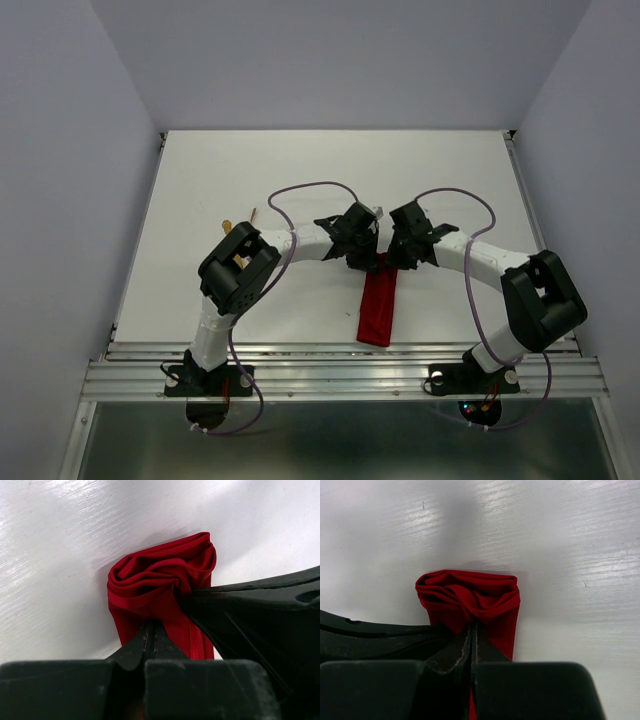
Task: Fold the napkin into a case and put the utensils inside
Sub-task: Stuff the top corner of the smaller-rectangle-folded napkin into the folded napkin, then smooth out the smaller rectangle-folded napkin at the center of the board.
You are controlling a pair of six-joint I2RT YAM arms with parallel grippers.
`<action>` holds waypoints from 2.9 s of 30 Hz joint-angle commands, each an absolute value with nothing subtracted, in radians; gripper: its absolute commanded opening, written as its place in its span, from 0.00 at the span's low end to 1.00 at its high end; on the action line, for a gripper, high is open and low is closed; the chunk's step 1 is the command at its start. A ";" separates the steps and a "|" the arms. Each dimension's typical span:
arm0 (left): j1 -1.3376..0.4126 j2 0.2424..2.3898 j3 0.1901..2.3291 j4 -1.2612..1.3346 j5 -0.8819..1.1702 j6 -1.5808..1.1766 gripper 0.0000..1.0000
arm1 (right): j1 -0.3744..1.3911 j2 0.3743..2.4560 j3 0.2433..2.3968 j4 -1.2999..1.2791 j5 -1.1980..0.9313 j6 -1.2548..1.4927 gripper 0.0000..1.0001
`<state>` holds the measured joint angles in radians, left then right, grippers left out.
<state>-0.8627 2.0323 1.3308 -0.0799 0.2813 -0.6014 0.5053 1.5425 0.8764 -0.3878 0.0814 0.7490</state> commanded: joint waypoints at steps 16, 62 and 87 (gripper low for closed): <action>-0.871 2.092 1.408 -0.100 0.275 -0.594 0.00 | 0.515 1.523 0.888 -0.348 0.015 0.746 0.01; -0.747 1.752 1.290 -0.249 0.117 -0.448 0.18 | 0.486 1.896 1.097 -0.440 0.253 1.166 0.01; -0.969 1.727 1.170 -0.250 -0.212 -0.170 0.63 | 0.457 1.868 1.109 -0.430 0.215 1.023 0.01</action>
<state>-0.9379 1.6958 1.1454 -0.2504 -0.1612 -0.2241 0.4755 1.8515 1.1519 -0.3443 0.1795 1.0748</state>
